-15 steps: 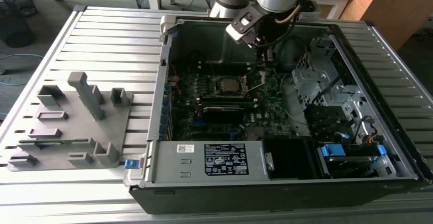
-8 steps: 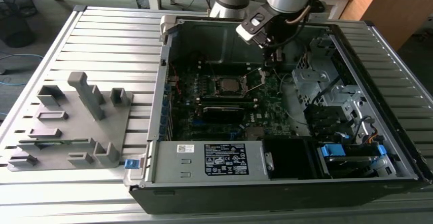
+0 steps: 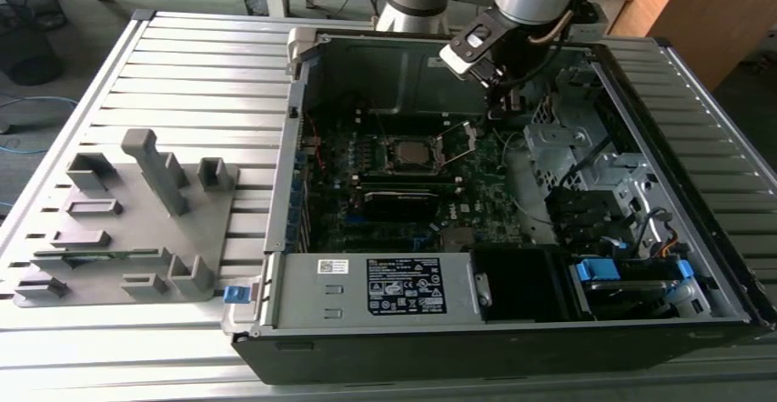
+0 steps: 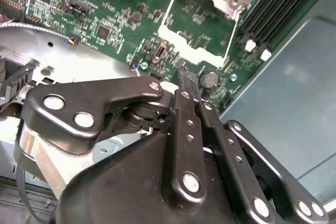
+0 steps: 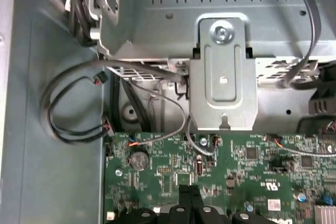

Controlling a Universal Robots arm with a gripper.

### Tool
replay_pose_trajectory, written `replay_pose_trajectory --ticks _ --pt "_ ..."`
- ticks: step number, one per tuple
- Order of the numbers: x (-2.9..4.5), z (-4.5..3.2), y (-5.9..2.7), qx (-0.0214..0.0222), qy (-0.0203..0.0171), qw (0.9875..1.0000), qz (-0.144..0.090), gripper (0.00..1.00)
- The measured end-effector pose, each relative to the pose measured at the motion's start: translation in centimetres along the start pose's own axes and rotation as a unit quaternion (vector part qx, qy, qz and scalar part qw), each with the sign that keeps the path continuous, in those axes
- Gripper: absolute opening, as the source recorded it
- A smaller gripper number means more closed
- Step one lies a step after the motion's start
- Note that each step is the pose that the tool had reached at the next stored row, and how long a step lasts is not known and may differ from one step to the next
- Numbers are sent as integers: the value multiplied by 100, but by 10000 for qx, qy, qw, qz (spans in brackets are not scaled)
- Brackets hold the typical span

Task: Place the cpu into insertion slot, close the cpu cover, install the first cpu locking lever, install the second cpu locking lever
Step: 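Close the cpu cover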

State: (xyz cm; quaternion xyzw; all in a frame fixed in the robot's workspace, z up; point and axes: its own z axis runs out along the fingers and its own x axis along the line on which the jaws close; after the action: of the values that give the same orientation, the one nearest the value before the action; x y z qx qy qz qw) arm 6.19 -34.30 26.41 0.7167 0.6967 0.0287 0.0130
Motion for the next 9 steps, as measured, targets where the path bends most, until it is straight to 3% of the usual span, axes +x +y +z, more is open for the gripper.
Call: replay_pose_trajectory --ticks 9 --pt "-1 27 22 2 -1 10000 0 11"
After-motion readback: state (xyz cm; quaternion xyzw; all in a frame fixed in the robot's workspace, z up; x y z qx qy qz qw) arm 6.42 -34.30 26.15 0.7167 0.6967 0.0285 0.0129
